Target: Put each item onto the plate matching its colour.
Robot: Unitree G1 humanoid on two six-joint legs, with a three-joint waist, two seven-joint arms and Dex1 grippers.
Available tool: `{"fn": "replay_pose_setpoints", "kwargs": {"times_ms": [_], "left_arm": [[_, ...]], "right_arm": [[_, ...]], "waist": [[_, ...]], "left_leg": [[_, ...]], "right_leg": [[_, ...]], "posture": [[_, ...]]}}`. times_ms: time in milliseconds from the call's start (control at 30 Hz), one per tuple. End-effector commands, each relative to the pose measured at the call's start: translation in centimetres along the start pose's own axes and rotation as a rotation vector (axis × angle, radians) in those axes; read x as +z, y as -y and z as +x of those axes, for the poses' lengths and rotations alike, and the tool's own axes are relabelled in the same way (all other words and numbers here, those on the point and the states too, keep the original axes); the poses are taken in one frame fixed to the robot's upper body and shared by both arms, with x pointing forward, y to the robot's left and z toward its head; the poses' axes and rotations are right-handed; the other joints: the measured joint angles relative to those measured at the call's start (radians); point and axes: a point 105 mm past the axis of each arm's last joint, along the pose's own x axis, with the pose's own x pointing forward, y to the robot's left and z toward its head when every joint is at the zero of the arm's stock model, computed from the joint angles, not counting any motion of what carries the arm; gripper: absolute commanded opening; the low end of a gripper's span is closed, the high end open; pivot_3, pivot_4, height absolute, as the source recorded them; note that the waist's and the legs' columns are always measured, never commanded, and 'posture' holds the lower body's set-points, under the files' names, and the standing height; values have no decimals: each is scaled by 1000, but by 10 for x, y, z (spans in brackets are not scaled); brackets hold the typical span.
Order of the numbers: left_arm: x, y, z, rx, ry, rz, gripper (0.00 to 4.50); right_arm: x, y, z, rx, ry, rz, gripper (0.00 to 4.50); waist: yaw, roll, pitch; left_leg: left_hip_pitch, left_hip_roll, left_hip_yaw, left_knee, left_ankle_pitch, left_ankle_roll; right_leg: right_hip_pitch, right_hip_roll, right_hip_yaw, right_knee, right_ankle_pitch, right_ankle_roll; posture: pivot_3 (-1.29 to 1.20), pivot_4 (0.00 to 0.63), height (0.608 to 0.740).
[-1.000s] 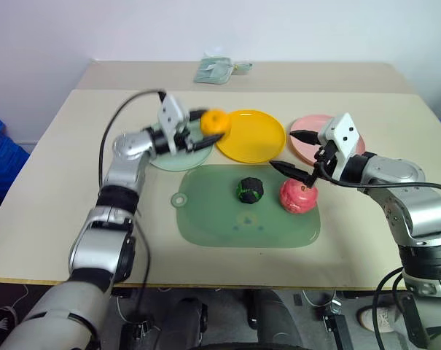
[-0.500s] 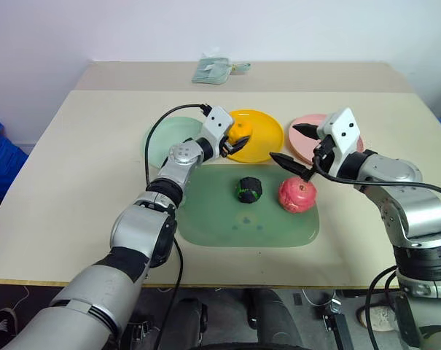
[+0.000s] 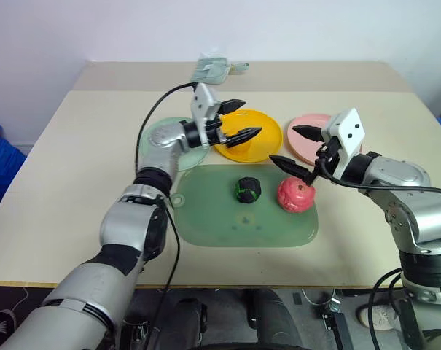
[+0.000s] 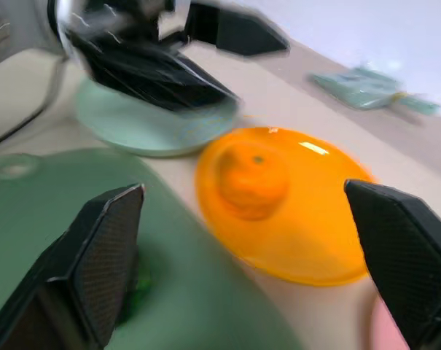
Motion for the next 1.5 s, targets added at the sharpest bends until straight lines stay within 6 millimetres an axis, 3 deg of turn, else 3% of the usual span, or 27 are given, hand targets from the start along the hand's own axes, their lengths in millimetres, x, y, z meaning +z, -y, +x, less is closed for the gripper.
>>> {"fn": "replay_pose_setpoints", "kwargs": {"times_ms": [33,167,333,633,933,1033,1100,1133,1300,1400,1500], "left_arm": [[4,27,-26,-195,6,-63,4445],[-23,51,-31,-218,-68,-7,4445],[-38,63,-21,-202,-105,74,4445],[-72,72,-10,-183,-216,159,4445],[-92,72,6,-120,-257,165,4445],[-103,80,3,-159,-291,107,3556],[-104,82,1,-160,-298,139,2566],[-100,78,2,-129,-278,155,2133],[-60,41,-8,91,-119,98,2133],[-53,19,-28,258,-144,103,2133],[-47,-5,-67,524,-202,210,2133]], "right_arm": [[15,-6,-9,59,45,-13,4500],[13,-9,-9,93,36,-10,4500],[10,-15,-10,135,15,-9,4500],[5,-18,-14,129,-18,-30,4500],[5,-16,-16,92,-17,-43,4500],[4,-14,-16,82,-18,-49,4500],[4,-14,-16,81,-19,-51,4500],[5,-15,-16,81,-19,-51,4500],[4,-14,-16,78,-20,-51,4500],[3,-14,-15,78,-19,-51,4500],[2,-15,-12,83,-15,-48,4500]], "waist": [[-9,0,0],[-5,0,0],[11,0,0],[10,0,0],[11,0,0],[11,0,0],[11,0,0],[11,0,0],[10,0,0],[10,0,0],[7,0,0]], "left_leg": [[0,0,0,0,0,0],[0,1,-3,1,-2,3],[0,0,-2,2,0,1],[0,0,-1,2,-1,1],[0,0,-1,2,-2,3],[0,0,-1,2,-2,3],[0,0,0,2,-2,4],[1,0,0,2,-2,4],[0,1,-2,2,-2,4],[1,1,-2,2,-2,4],[1,1,-2,1,-2,3]], "right_leg": [[0,0,0,0,0,0],[0,0,1,0,0,0],[0,0,1,0,0,0],[1,0,1,0,0,0],[1,0,1,0,0,0],[1,0,1,0,0,0],[1,0,1,0,0,0],[1,0,1,0,0,0],[0,0,1,0,0,0],[0,0,1,0,0,0],[0,0,1,0,0,0]], "posture": [[0,150,740],[0,150,740],[0,150,740],[0,150,740],[0,150,740],[0,150,740],[0,150,740],[0,150,740],[0,150,740],[0,150,740],[0,150,740]]}}
